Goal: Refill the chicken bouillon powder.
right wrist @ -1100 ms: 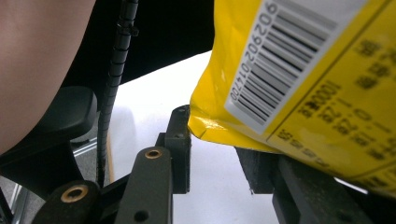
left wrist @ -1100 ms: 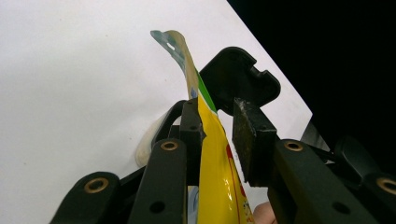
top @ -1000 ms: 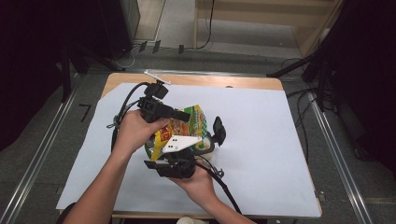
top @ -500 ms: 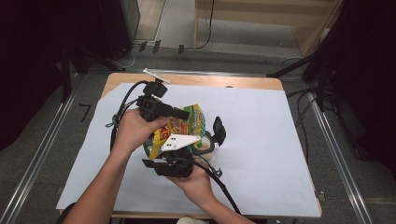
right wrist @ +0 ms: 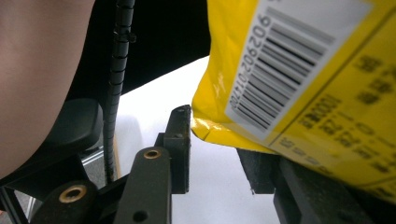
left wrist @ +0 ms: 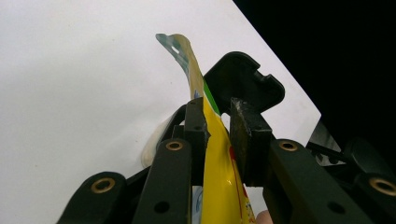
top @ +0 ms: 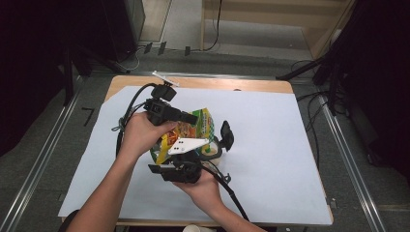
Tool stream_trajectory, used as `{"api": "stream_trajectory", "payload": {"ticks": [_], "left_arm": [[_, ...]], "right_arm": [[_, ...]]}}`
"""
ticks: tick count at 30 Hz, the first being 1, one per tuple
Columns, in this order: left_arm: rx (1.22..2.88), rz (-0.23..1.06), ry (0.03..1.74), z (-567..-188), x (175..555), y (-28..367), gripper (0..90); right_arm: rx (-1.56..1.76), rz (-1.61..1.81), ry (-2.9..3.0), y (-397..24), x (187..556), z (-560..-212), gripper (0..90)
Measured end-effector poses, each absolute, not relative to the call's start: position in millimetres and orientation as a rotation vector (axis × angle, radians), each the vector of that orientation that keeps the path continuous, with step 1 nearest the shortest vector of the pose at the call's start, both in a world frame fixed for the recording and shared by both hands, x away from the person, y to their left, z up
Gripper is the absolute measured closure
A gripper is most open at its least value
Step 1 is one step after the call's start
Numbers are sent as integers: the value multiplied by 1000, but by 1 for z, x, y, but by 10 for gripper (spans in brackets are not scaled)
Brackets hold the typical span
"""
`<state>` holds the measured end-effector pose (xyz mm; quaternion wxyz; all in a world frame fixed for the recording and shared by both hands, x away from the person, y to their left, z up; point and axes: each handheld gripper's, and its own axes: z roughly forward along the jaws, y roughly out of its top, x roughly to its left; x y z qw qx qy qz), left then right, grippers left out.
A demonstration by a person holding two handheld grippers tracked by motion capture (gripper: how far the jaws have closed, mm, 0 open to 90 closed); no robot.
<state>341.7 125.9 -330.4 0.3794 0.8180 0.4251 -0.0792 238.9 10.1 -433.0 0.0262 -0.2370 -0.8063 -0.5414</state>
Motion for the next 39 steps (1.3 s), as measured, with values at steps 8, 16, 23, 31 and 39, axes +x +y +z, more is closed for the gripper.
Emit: {"api": "stream_trajectory", "payload": {"ticks": [8, 16, 23, 31, 39], "left_arm": [[2095, -209, 1101, -329, 344, 124, 780], [2095, -221, 1096, -327, 347, 123, 778], [2102, -222, 1099, -326, 347, 122, 775], [2097, -223, 1101, -327, 346, 123, 773], [2102, -213, 1099, -327, 345, 124, 773]], "right_arm": [[-733, -1675, -2483, 10, 240, -431, 689], [-734, -1686, -2505, 8, 240, -428, 687], [-735, -1692, -2503, 7, 240, -427, 687], [-723, -1684, -2515, 8, 240, -428, 688], [-718, -1691, -2514, 9, 239, -429, 688]]}}
